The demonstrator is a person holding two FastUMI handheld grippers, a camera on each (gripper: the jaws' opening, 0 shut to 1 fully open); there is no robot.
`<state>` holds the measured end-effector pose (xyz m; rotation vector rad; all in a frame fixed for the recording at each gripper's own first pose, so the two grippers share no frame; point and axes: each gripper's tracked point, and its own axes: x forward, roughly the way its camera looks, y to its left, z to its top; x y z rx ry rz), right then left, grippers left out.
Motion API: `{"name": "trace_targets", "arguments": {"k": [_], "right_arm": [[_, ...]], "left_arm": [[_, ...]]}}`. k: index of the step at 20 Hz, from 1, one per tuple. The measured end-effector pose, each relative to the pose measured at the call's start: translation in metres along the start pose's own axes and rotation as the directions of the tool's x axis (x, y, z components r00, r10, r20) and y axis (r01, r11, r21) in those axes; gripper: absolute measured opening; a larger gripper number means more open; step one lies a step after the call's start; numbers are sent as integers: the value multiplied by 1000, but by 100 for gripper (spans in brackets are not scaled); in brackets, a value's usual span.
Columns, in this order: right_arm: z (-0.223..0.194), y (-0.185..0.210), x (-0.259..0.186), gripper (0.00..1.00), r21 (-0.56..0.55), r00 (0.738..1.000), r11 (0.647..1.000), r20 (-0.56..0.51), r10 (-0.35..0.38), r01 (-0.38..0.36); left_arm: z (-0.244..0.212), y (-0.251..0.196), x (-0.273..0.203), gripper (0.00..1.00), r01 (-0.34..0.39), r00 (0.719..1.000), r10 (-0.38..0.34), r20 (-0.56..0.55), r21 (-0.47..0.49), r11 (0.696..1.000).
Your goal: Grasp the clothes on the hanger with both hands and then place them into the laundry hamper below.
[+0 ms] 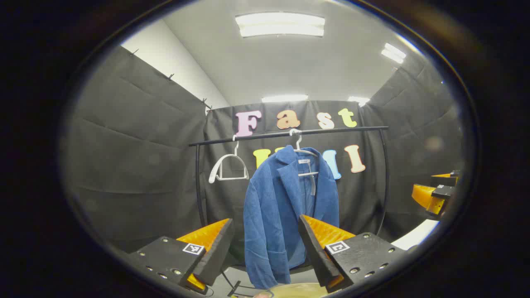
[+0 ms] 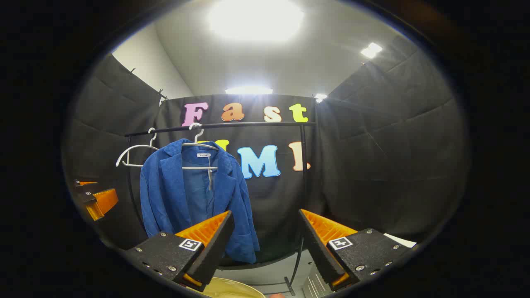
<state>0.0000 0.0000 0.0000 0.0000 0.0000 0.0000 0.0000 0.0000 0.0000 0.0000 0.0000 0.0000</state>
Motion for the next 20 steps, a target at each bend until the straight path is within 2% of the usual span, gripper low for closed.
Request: {"name": "trace_targets", "arguments": {"k": [20], "right_arm": [[0, 9, 6, 95, 3, 1000, 1000, -11, 10, -9]], "left_arm": [[6, 7, -2, 90, -2, 1000, 2, 10, 17, 1000]]}}
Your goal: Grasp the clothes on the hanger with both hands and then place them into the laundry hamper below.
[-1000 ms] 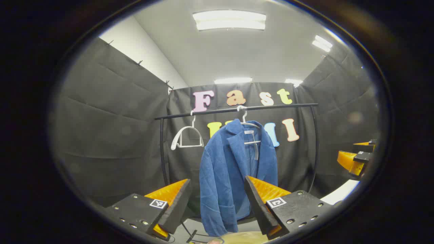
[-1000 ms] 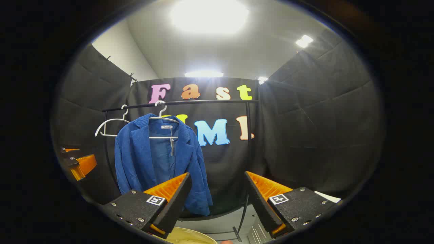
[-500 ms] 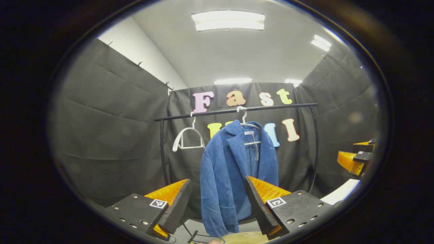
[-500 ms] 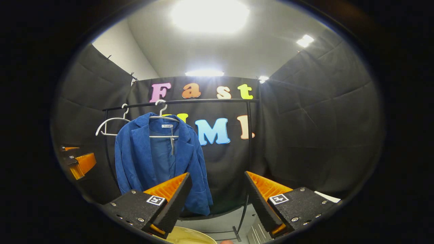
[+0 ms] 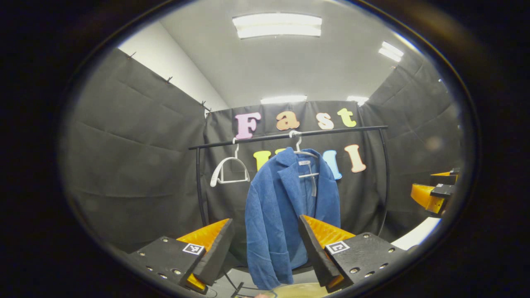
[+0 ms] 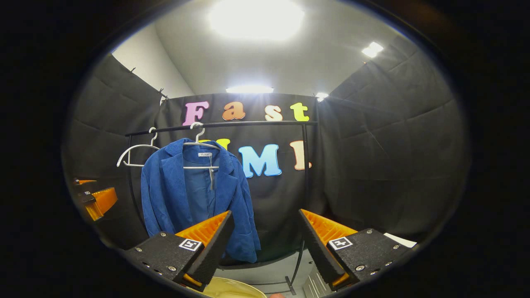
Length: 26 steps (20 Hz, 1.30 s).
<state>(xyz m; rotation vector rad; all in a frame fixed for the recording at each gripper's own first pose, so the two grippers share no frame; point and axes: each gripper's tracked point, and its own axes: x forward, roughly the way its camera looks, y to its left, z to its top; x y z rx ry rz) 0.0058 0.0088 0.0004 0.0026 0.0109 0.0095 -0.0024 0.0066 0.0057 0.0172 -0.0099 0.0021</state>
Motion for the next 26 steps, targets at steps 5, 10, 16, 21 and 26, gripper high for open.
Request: {"name": "trace_targets", "arguments": {"k": [5, 10, 16, 21, 26], "right_arm": [[7, 3, 3, 95, 1, 1000, 1000, 1, 3, -3], [23, 11, 10, 95, -6, 999, 1000, 18, 29, -29], [42, 20, 33, 95, 9, 997, 998, 48, 67, -67], [53, 29, 62, 95, 27, 992, 993, 57, 111, -112], [60, 33, 94, 95, 31, 987, 989, 66, 143, -146]], "left_arm": [[7, 6, -1, 90, -7, 1000, 7, 3, -11, 1000], [19, 5, 8, 90, -7, 1000, 8, 22, -25, 1000], [32, -4, 23, 89, -2, 1000, 2, 16, -7, 1000], [36, -16, 45, 90, -12, 1000, 12, 17, 3, 1000], [40, -29, 74, 90, -29, 999, 29, 14, -1, 1000]]}}
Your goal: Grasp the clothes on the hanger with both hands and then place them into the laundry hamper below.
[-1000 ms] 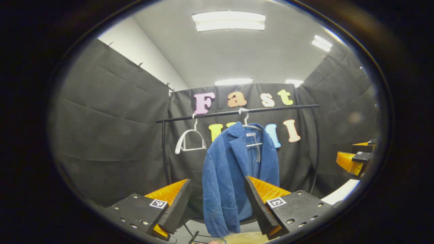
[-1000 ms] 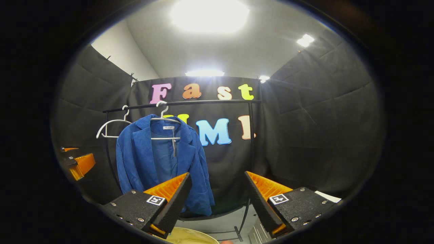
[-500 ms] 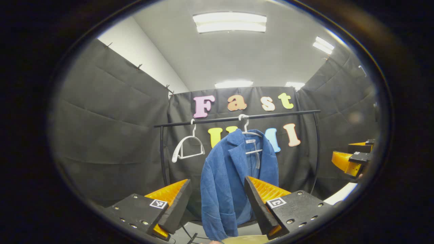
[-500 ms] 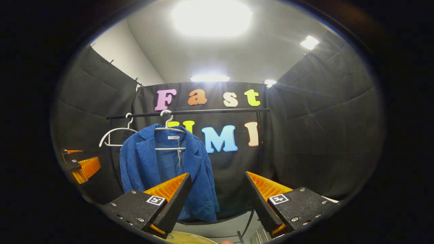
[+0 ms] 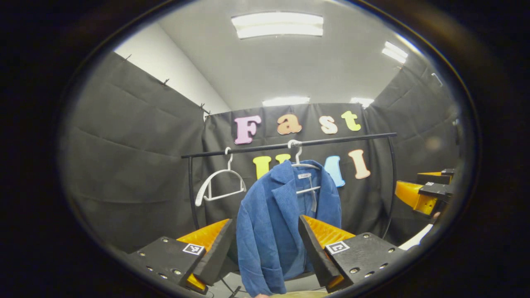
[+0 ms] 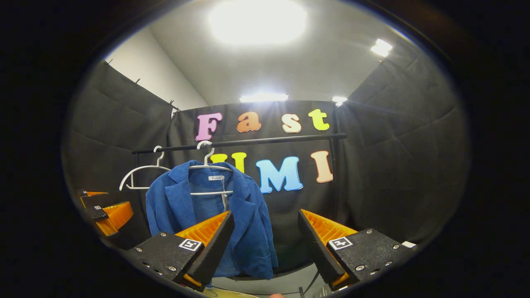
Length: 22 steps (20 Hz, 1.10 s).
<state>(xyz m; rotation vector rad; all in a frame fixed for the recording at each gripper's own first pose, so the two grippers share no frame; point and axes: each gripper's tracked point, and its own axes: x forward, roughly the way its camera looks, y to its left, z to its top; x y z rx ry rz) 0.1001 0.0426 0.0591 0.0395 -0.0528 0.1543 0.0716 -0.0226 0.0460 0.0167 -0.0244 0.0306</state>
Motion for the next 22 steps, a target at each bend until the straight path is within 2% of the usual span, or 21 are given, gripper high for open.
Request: {"name": "trace_targets", "arguments": {"k": [12, 22], "right_arm": [[-5, 3, 81, 95, 50, 997, 996, -14, 70, -70], [-9, 13, 143, 95, 49, 990, 989, -6, 140, -140]], "left_arm": [[11, -29, 64, 90, -27, 999, 26, 21, 28, 999], [0, -52, 113, 90, -59, 998, 59, 6, 25, 998]]}}
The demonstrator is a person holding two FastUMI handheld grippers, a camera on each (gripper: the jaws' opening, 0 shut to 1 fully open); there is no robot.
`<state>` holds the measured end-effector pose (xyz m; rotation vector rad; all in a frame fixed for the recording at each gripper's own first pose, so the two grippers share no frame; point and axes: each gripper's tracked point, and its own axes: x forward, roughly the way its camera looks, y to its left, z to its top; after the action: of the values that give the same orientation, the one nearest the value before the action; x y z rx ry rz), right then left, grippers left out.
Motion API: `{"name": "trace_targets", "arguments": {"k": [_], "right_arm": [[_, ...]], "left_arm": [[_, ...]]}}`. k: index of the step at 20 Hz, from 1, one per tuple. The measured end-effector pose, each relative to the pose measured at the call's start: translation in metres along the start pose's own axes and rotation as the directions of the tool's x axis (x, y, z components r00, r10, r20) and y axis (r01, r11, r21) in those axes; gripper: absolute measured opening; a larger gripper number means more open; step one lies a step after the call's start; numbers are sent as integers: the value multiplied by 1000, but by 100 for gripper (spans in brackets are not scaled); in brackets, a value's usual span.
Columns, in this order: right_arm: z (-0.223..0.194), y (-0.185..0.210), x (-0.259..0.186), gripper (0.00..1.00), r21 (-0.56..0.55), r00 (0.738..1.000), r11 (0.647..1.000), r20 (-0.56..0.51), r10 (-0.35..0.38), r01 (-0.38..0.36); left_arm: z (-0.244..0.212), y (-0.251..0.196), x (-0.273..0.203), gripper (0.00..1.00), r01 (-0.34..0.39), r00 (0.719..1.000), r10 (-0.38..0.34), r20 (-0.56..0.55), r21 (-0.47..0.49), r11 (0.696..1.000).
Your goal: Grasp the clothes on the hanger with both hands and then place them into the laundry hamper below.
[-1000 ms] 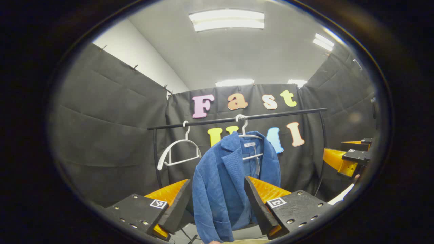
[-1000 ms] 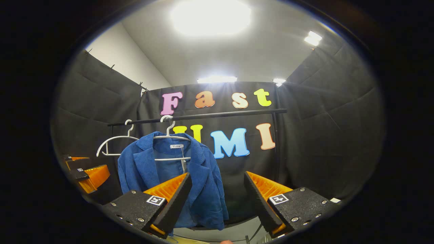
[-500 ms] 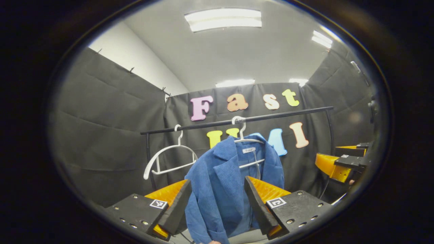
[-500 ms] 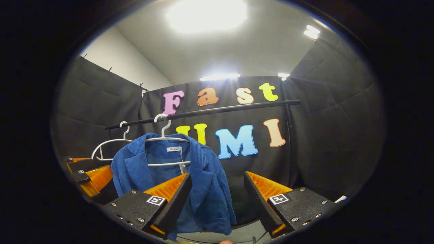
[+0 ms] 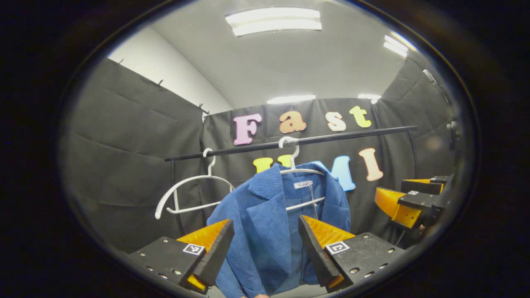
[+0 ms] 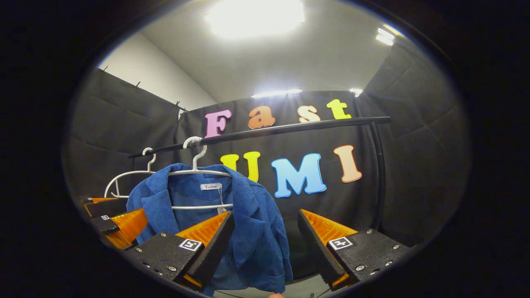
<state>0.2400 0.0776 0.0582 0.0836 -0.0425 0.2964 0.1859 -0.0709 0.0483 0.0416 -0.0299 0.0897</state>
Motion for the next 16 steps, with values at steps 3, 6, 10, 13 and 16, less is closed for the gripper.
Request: {"name": "trace_targets", "arguments": {"k": [3, 6, 10, 13, 16], "right_arm": [[-7, 2, 15, 95, 4, 1000, 1000, -8, 29, -29], [-17, 7, 31, 94, 12, 998, 998, -27, 59, -58], [-31, 15, 59, 95, 23, 995, 996, -51, 89, -88], [-44, 24, 77, 95, 31, 990, 993, -73, 117, -115], [-52, 30, 93, 95, 27, 987, 990, -83, 139, -137]], "left_arm": [[-7, -9, 16, 90, -12, 1000, 12, -7, 0, 1000], [-14, -8, 30, 90, -48, 999, 48, -16, 12, 999], [-25, -3, 52, 90, -96, 995, 97, -24, 39, 995], [-34, 0, 62, 90, -131, 990, 133, -39, 49, 990], [-41, 5, 72, 90, -168, 985, 170, -40, 52, 984]]}}
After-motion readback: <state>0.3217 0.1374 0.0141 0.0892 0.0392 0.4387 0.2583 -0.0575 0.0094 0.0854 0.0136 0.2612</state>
